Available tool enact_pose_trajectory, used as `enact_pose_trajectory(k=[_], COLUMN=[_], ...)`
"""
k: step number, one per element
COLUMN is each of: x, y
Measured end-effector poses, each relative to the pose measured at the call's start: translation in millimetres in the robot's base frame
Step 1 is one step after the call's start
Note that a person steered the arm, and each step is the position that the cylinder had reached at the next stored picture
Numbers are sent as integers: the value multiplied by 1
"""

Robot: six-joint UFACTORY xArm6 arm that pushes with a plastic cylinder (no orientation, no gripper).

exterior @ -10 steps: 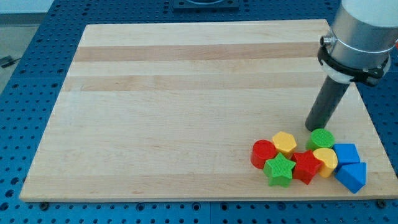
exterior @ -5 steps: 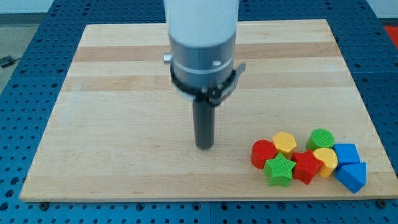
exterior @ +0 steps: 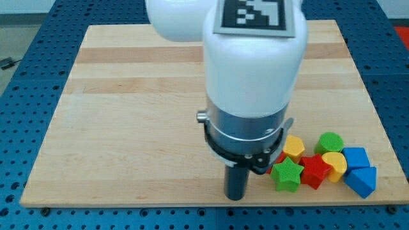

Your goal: Move the red circle to the top of the yellow hexagon

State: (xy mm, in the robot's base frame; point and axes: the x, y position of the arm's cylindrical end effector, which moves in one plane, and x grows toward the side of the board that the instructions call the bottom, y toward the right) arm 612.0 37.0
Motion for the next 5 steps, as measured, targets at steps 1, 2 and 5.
enact_pose_trajectory(k=[1,2,5], x=[-2,-25,-108], y=[23,32,27])
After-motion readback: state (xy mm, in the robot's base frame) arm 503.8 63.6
